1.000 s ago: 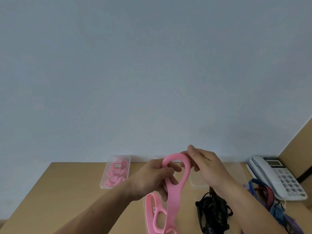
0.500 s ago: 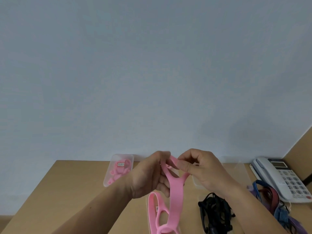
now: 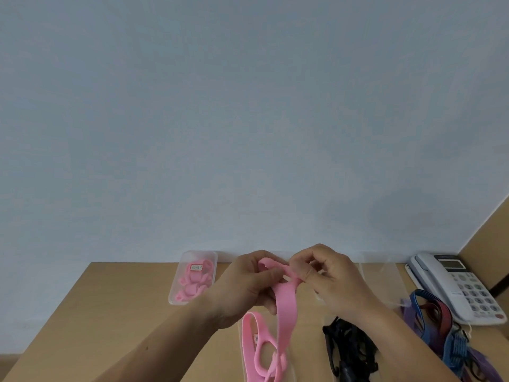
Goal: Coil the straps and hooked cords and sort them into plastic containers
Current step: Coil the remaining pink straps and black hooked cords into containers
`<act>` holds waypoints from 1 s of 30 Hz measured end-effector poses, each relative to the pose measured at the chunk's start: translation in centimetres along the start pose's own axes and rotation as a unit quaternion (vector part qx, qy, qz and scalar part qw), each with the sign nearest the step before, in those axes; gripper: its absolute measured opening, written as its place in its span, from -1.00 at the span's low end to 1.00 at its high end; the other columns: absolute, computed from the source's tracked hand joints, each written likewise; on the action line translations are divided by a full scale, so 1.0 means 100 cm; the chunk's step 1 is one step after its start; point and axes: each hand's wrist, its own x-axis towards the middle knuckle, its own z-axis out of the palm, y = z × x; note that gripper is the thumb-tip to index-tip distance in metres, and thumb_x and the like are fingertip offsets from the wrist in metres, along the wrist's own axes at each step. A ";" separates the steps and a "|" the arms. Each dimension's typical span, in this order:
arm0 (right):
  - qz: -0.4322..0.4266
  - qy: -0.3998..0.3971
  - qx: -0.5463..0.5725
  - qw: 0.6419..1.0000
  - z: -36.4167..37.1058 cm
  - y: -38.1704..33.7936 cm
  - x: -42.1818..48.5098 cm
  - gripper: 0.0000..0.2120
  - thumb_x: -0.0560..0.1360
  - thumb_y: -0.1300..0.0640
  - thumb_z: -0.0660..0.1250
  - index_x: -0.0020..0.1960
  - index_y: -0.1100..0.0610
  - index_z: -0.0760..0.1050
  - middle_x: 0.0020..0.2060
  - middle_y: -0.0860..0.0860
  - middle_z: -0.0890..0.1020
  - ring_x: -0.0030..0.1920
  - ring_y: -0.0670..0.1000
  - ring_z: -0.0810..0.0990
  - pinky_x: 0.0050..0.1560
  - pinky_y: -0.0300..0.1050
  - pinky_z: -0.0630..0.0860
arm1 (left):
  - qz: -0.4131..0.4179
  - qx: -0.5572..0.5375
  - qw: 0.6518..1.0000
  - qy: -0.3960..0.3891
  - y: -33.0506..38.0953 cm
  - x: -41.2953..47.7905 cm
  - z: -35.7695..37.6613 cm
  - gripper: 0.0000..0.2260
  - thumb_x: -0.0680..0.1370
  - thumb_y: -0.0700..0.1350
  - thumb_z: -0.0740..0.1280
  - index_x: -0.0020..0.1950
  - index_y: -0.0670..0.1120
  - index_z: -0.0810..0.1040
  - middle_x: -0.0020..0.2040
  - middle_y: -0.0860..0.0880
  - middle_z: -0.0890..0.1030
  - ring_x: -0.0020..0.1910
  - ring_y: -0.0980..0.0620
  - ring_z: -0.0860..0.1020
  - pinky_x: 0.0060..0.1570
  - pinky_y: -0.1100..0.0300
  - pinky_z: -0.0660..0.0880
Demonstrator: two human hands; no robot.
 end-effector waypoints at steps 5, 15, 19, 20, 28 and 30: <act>0.066 -0.048 0.051 0.995 0.002 0.002 -0.003 -0.84 0.49 -0.09 0.38 -0.08 -0.01 0.64 -0.27 -0.02 0.68 -0.28 -0.01 0.66 -0.32 -0.18 0.52 | 0.036 0.069 0.996 0.035 -0.004 -0.002 0.002 -0.90 0.63 -0.25 0.29 0.09 -0.17 0.59 -0.11 -0.33 0.65 -0.30 -0.24 0.58 -0.25 -0.01 0.58; -0.185 0.061 -0.243 0.950 0.017 0.008 -0.008 -0.97 0.48 0.14 0.46 -0.11 0.08 0.62 -0.26 -0.13 0.57 -0.31 -0.16 0.55 -0.31 -0.21 0.53 | -0.075 -0.086 0.993 0.009 0.002 -0.004 0.006 -0.67 0.60 -0.10 0.28 0.14 -0.37 0.57 -0.13 -0.27 0.60 -0.30 -0.08 0.57 -0.29 0.13 0.56; -0.280 0.087 -0.272 0.917 0.017 0.013 -0.009 -0.82 0.53 0.05 0.33 -0.14 0.13 0.63 -0.26 -0.08 0.56 -0.36 -0.16 0.50 -0.35 -0.33 0.45 | -0.085 -0.107 0.991 0.007 0.000 -0.005 0.004 -0.77 0.62 -0.17 0.28 0.07 -0.33 0.60 -0.13 -0.26 0.60 -0.27 -0.06 0.58 -0.28 0.16 0.57; -0.285 0.085 -0.266 0.917 0.017 0.015 -0.008 -0.81 0.53 0.04 0.32 -0.13 0.12 0.63 -0.25 -0.09 0.56 -0.34 -0.19 0.48 -0.33 -0.36 0.44 | -0.084 -0.103 0.991 0.004 0.000 -0.006 0.003 -0.80 0.62 -0.20 0.29 0.06 -0.33 0.60 -0.12 -0.26 0.61 -0.26 -0.06 0.58 -0.27 0.17 0.57; -0.052 -0.013 0.047 0.997 0.015 0.026 -0.008 -0.73 0.48 -0.21 0.34 0.14 -0.17 0.55 -0.24 -0.08 0.61 -0.21 0.00 0.65 -0.21 -0.25 0.53 | 0.032 0.072 0.993 0.088 -0.005 -0.003 -0.001 -0.77 0.44 -0.13 0.51 0.02 -0.19 0.58 -0.24 -0.12 0.66 -0.28 -0.04 0.64 -0.21 0.13 0.57; -0.013 -0.023 0.059 0.998 0.017 0.023 -0.005 -0.63 0.47 -0.24 0.31 0.21 -0.10 0.50 -0.21 -0.07 0.66 -0.24 -0.02 0.67 -0.23 -0.23 0.55 | 0.072 0.127 0.985 0.096 -0.006 -0.001 0.000 -0.82 0.43 -0.06 0.49 -0.04 -0.06 0.60 -0.21 -0.15 0.67 -0.27 -0.06 0.64 -0.20 0.09 0.59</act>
